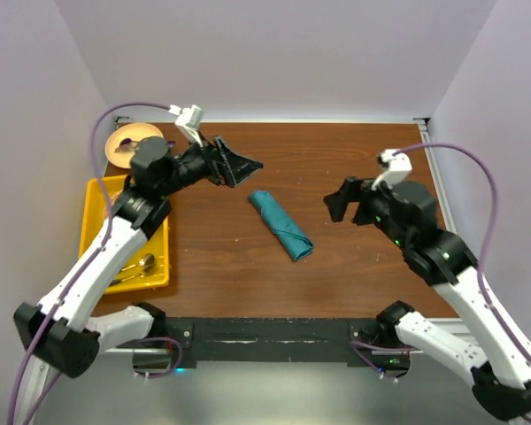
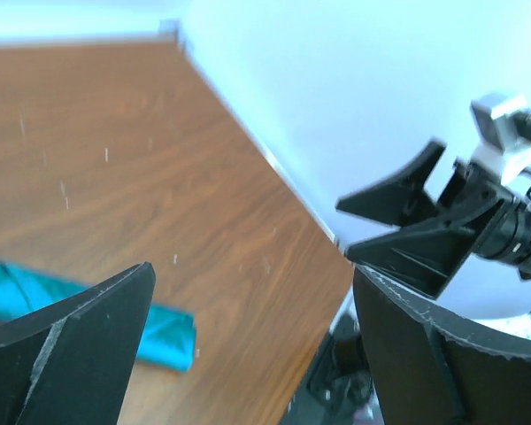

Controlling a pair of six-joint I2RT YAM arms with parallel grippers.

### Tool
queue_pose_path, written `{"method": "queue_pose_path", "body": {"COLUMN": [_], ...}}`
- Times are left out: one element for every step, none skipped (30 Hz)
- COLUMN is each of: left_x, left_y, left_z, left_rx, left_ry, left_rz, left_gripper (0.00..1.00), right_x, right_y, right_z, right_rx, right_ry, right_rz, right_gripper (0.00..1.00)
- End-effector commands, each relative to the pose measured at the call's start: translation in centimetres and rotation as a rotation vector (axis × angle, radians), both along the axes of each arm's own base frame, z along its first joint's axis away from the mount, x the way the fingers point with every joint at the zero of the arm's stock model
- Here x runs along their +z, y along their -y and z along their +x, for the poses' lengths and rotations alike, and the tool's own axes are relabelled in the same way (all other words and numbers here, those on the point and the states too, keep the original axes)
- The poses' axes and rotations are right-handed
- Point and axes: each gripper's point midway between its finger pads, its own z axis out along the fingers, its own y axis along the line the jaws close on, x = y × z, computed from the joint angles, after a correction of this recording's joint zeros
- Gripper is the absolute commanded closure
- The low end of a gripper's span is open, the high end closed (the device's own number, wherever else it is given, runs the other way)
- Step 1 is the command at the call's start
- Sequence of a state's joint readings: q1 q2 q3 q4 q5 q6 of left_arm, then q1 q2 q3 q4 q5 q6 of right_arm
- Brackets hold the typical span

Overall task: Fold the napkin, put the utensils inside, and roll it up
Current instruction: Roll the napkin with the utensil

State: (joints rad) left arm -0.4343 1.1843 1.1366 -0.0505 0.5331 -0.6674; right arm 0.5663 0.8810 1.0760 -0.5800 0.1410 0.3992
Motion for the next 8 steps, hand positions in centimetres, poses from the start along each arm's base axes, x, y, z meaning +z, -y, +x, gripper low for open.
{"method": "queue_pose_path", "body": {"left_x": [4.9,5.2,5.5,4.2,4.6,4.5,3.6,3.5], "left_y": [-2.4,-2.6,-2.8,-2.9,-2.8,-2.9,-3.0,-2.9], "left_z": [-0.5,-0.7,-1.1,-1.2,-1.4,-1.7,-1.7,-1.7], "left_rx": [0.136,0.144,0.147,0.147,0.144,0.143,0.146,0.148], "left_ry": [0.194,0.208,0.228,0.212,0.237,0.234,0.221,0.220], "left_rz": [-0.075,-0.085,-0.093,-0.090,-0.115,-0.134,-0.132,-0.140], "left_gripper": [0.00,0.00,0.00,0.00,0.00,0.00,0.00,0.00], "right_x": [-0.7,-0.2,0.1,-0.7,-0.2,0.3,0.6,1.1], "right_y": [2.1,1.9,1.8,1.8,1.8,2.0,2.2,2.3], "right_z": [-0.9,-1.0,-1.6,-1.8,-1.8,-2.2,-2.4,-2.6], "right_rx": [-0.098,-0.088,-0.070,-0.059,-0.047,-0.046,-0.044,-0.037], "right_ry": [0.013,0.039,0.054,0.058,0.090,0.119,0.133,0.150], "right_rz": [0.036,0.065,0.087,0.076,0.087,0.103,0.101,0.100], "right_gripper": [0.02,0.02,0.02,0.01,0.01,0.01,0.02,0.02]}}
